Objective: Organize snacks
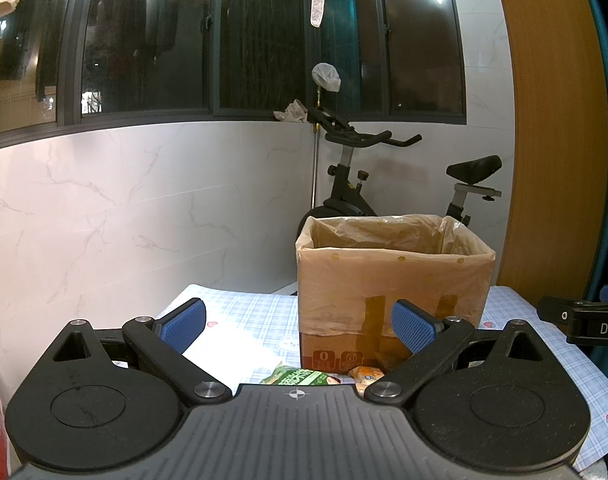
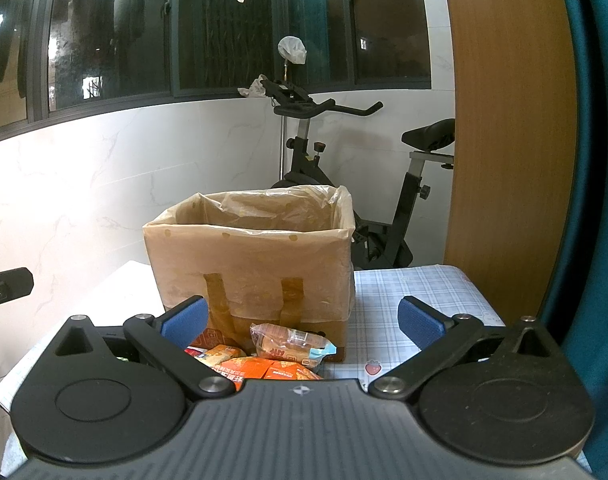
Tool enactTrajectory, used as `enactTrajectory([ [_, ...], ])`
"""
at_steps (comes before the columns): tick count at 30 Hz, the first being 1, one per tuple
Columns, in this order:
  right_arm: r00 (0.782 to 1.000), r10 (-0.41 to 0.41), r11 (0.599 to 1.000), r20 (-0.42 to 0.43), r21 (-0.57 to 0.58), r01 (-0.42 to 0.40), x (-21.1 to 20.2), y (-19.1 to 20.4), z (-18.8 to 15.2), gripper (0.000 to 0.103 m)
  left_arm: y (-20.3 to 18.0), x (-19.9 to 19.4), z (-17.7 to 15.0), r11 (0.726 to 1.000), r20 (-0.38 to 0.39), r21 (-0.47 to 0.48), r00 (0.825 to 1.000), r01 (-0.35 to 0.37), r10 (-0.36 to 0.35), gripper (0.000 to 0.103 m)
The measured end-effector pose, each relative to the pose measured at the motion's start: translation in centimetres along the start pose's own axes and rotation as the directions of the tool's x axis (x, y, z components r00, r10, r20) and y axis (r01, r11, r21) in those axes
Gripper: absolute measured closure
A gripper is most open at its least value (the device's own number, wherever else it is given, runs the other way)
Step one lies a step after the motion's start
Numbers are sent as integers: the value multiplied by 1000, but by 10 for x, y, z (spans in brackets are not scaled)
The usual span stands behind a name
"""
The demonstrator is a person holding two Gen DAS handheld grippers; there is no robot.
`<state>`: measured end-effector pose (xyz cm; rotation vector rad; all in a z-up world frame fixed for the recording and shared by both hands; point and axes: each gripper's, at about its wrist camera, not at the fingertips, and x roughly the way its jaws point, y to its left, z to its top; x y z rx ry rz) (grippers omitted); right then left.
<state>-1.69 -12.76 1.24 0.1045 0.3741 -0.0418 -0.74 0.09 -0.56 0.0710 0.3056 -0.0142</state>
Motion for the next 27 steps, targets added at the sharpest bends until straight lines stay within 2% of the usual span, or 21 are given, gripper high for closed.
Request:
enactTrajectory([
  [14, 1000, 0, 1000, -12, 7, 0, 6, -2, -5, 0, 0, 2, -2, 1000, -13, 0, 1000, -6, 6, 3],
  [20, 1000, 3, 1000, 11, 3, -3, 9, -8, -7, 0, 8, 14, 3, 997, 8, 40, 998, -67, 67, 3],
  [27, 999, -44, 998, 6, 44, 44, 30, -33, -7, 0, 42, 47, 10, 991, -30, 17, 991, -129, 130, 3],
])
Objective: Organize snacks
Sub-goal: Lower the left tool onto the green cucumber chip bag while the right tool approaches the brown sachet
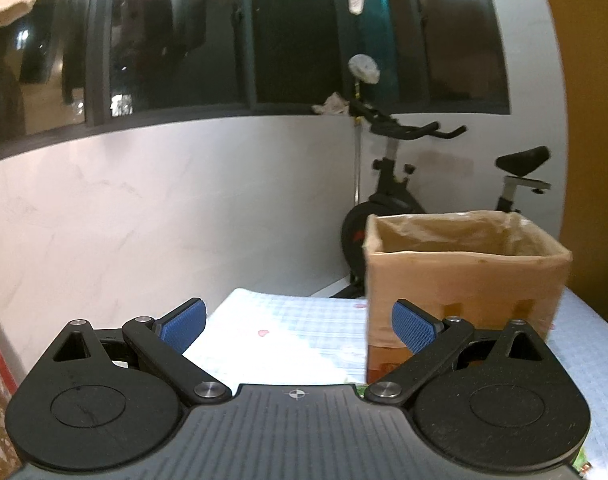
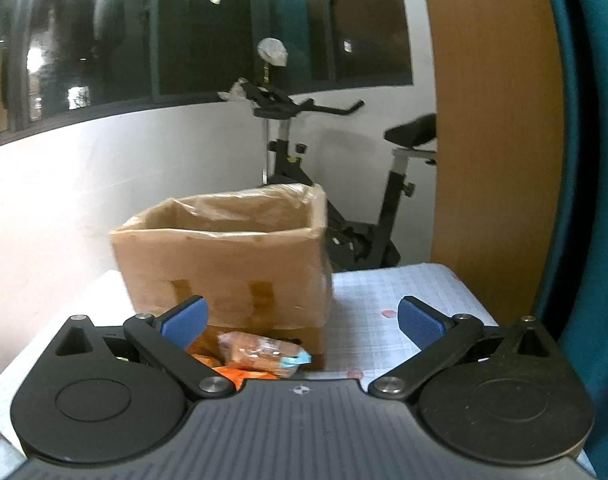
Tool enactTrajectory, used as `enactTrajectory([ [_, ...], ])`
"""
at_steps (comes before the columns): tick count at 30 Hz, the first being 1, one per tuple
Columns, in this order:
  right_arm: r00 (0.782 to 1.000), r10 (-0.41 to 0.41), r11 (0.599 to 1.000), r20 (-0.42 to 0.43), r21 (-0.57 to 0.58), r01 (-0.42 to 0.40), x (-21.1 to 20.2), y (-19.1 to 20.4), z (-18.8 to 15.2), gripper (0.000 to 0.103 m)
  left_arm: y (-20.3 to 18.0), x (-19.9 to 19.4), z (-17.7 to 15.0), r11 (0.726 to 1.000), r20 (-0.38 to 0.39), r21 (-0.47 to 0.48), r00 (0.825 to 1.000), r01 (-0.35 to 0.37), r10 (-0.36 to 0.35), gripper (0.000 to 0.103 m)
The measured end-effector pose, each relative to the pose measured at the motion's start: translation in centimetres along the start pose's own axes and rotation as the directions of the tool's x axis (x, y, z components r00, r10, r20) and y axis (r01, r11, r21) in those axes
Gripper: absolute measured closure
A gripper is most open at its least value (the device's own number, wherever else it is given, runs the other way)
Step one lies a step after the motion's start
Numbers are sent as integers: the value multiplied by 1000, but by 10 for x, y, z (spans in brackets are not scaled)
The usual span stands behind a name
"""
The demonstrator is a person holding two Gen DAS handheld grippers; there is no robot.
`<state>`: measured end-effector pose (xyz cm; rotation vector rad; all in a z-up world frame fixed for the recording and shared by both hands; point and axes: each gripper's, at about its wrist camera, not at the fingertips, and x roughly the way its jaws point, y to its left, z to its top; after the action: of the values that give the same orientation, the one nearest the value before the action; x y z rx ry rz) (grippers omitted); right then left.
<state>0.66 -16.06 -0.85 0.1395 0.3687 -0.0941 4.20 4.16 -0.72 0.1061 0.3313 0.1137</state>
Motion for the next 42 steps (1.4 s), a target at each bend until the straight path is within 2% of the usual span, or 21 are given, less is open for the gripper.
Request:
enactTrajectory([
  [5, 999, -8, 999, -32, 42, 9, 24, -12, -5, 0, 7, 28, -5, 1000, -62, -19, 998, 10, -11, 3],
  [8, 999, -1, 998, -49, 56, 4, 38, -16, -9, 0, 0, 40, -19, 999, -129, -25, 991, 44, -47, 3],
  [10, 998, 6, 998, -59, 59, -3, 46, -16, -12, 0, -4, 47, -36, 997, -195, -40, 978, 68, -74, 3],
  [14, 996, 26, 999, -84, 50, -22, 60, -14, -22, 0, -11, 62, -71, 986, -325, -136, 936, 100, -140, 3],
  [18, 993, 26, 1000, -114, 14, -25, 73, -9, -35, 1, -8, 76, -86, 963, -394, -249, 897, 104, -199, 4],
  [24, 985, 45, 998, -165, 42, -38, 86, -14, -52, 1, -11, 94, -89, 947, -419, -308, 881, 88, -219, 5],
  [31, 975, 41, 996, -220, 81, -23, 96, -28, -70, 1, -14, 120, -98, 922, -464, -384, 852, 55, -244, 5],
  [37, 968, 32, 995, -247, 95, -9, 103, -36, -76, 1, -19, 136, -101, 914, -464, -402, 849, 50, -251, 4],
  [42, 966, 12, 994, -259, 107, 16, 107, -44, -77, 1, -23, 145, -100, 920, -447, -388, 860, 61, -245, 4],
])
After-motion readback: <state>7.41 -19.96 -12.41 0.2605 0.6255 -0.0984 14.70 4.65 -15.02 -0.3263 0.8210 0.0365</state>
